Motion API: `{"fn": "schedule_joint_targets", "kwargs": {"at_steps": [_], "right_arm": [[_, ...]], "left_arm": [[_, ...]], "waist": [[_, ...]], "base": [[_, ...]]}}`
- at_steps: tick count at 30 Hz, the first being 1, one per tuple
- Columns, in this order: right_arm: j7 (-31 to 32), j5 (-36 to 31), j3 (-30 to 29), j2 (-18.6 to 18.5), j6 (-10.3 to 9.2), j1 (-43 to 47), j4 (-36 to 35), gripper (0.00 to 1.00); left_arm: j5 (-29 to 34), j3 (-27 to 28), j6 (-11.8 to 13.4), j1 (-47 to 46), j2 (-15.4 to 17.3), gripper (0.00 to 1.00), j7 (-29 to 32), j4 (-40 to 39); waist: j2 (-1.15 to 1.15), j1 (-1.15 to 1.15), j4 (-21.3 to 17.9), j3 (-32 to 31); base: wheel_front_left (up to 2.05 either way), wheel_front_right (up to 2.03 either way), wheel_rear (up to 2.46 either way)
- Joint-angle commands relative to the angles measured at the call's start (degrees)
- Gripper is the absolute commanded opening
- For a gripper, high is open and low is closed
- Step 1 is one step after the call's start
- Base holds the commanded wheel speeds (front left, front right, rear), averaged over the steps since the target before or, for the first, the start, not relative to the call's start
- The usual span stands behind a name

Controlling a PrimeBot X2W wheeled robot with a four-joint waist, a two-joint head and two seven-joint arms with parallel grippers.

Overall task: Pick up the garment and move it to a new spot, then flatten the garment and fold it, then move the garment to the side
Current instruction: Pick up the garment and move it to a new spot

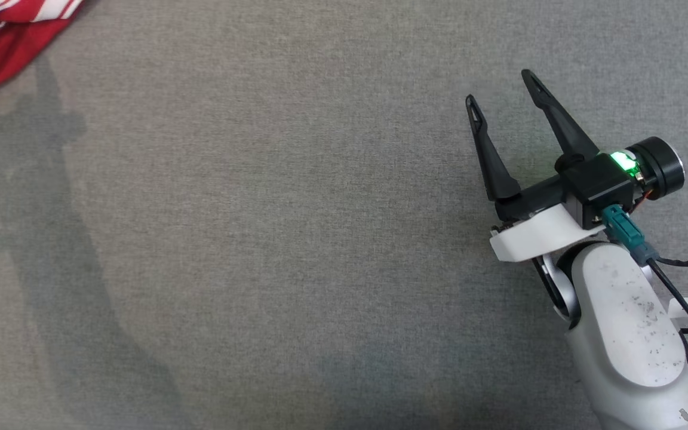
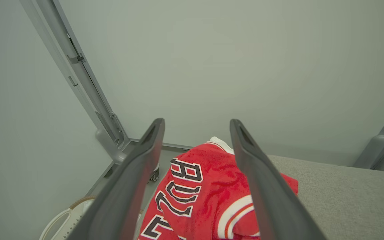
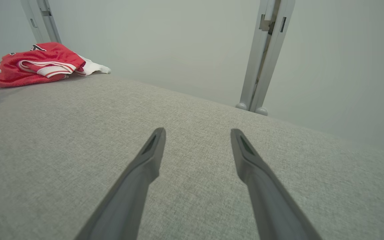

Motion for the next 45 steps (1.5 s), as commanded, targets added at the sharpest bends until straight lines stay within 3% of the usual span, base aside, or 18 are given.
{"fn": "schedule_joint_targets", "kwargs": {"at_steps": [1,6,9,15,19,20,22,32,45], "right_arm": [[0.35,-0.59,0.13,-0.18,-0.09,-1.14,-1.21,1.0],[1.35,-1.54,0.62,-0.17,-0.09,-1.41,-4.62,1.0],[2.0,-2.33,0.38,-0.18,-0.09,-1.19,-6.12,1.0],[3.08,-3.28,-0.1,-0.33,-0.1,-0.68,-7.71,1.0],[3.38,-3.44,-0.28,-0.38,-0.1,-0.52,-8.28,1.0],[3.41,-3.48,-0.31,-0.37,-0.1,-0.47,-8.37,1.0],[3.32,-3.5,-0.33,-0.36,-0.1,-0.39,-8.34,1.0],[1.17,-1.34,-0.01,-0.26,-0.09,0.01,-5.36,1.0],[-2.56,4.07,-1.06,-0.2,-0.09,3.99,3.38,1.0]], "left_arm": [[-0.78,-0.77,-0.27,-1.29,-0.54,1.0,0.01,2.06],[-1.92,-3.4,-0.41,-2.7,-0.77,1.0,1.06,8.89],[-0.5,-5.27,-0.43,-3.18,0.82,1.0,0.93,12.85],[0.56,-6.43,1.01,-4.77,2.42,1.0,1.12,19.96],[-0.62,-6.21,0.76,-5.54,1.79,1.0,1.83,23.48],[-0.77,-6.32,0.62,-5.73,1.63,0.5,1.77,24.04],[-0.98,-6.49,0.39,-6.18,1.28,0.0,1.2,24.91],[-1.32,-8.36,-0.36,-8.13,2.28,0.0,-3.53,25.74],[-2.24,-21.41,-0.44,-9.05,3.95,0.0,-4.17,15.15]], "waist": [[0.0,-0.01,-5.07,7.38],[0.0,-0.01,-5.52,9.65],[0.0,-0.01,-5.71,10.46],[0.0,-0.01,-6.07,11.36],[0.0,-0.01,-6.1,11.55],[0.0,-0.01,-6.06,11.56],[0.0,-0.01,-5.99,11.44],[0.0,-0.01,-6.49,6.65],[0.0,-0.01,-8.65,-7.59]], "base": [[0.0,0.0,0.0],[0.0,0.0,0.0],[0.0,0.0,0.0],[0.0,0.0,0.0],[0.0,0.0,0.0],[0.0,0.0,0.0],[0.0,0.0,0.0],[0.0,0.0,0.0],[0.0,0.0,0.0]]}}
